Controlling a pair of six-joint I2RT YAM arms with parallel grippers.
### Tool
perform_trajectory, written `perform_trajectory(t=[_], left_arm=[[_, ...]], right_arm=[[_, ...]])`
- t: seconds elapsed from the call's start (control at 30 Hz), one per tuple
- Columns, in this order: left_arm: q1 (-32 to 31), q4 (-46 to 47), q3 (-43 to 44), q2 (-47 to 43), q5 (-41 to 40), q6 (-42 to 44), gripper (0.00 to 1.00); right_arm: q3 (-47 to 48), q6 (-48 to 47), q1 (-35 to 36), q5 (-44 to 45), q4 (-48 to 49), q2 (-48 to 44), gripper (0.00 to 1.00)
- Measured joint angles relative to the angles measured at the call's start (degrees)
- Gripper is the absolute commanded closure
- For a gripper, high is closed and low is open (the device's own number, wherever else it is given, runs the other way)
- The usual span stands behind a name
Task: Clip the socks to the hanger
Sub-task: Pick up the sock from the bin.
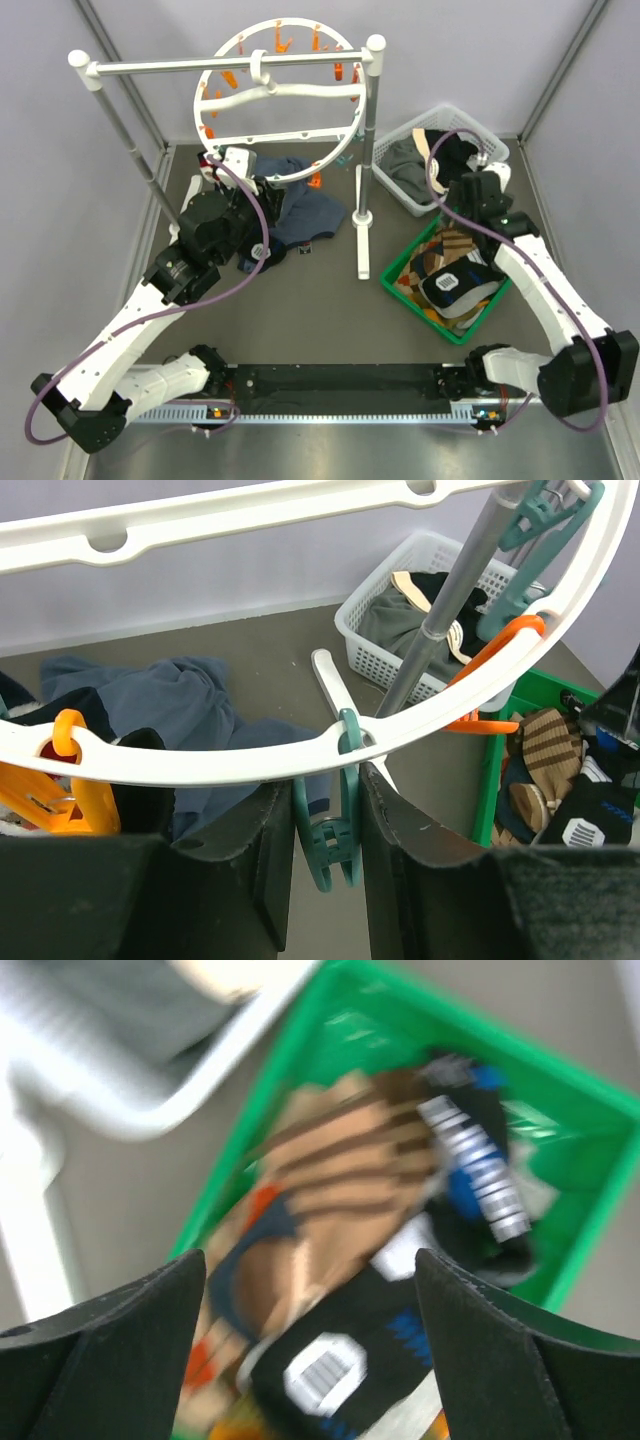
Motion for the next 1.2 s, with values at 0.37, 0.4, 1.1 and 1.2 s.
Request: perform_trajectory(t=[0.37,0.4,1.1,1.2], left_arm=[[0.04,-0.09,0.0,0.0,1.14,0.26,1.0],[0.07,-0.09,0.0,0.0,1.22,0.28,1.0],[0.13,-0.07,0.0,-0.02,2.36,0.35,1.0],[0.13,-0.09,0.0,-0.26,2.4,0.33,1.0]], right_arm=[[7.02,-1.07,-21.73,-9.44,4.79,19.93,0.29],[7.8,-1.09,-22.77,-10.69,4.85,21.49,0.3],[16.13,-6.67,-28.7,-20.44,4.24,37.24,1.0],[14.36,-6.99,-28.68,-21.27,4.42,34.77,1.0]])
